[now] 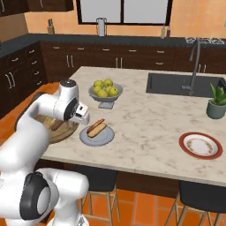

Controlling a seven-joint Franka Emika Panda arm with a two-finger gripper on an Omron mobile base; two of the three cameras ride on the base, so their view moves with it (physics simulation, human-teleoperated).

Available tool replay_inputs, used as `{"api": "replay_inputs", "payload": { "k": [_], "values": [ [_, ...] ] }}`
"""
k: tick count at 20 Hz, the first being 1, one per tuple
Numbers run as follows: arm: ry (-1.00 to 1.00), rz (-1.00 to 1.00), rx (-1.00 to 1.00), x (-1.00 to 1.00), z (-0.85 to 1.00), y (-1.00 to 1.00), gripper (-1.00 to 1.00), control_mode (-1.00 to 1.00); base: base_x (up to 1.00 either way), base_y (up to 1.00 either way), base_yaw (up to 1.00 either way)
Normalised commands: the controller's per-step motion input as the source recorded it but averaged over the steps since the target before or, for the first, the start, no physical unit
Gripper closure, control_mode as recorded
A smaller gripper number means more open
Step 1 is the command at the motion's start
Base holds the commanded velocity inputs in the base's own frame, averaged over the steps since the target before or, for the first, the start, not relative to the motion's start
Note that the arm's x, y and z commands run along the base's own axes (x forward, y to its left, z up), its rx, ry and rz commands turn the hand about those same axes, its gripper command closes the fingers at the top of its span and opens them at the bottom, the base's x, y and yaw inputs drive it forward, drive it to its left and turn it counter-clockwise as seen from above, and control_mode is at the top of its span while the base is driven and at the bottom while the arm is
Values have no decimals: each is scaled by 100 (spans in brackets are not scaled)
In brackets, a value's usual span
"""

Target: Place one bun and one sausage from the bowl on each plate.

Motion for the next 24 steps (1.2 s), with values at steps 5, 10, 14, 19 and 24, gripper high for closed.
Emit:
{"api": "replay_inputs", "payload": {
  "k": [5,10,14,19,24],
  "values": [
    [0,-33,0,47,-21,-94,100,-100,0,0,0],
    [1,-23,0,32,-50,-35,100,-100,0,0,0],
    [2,-23,0,60,-50,-23,100,-100,0,0,0],
    [7,-21,3,40,-42,-33,100,-100,0,0,0],
    [5,-6,9,57,-43,1,100,-100,0,0,0]
  ]
}}
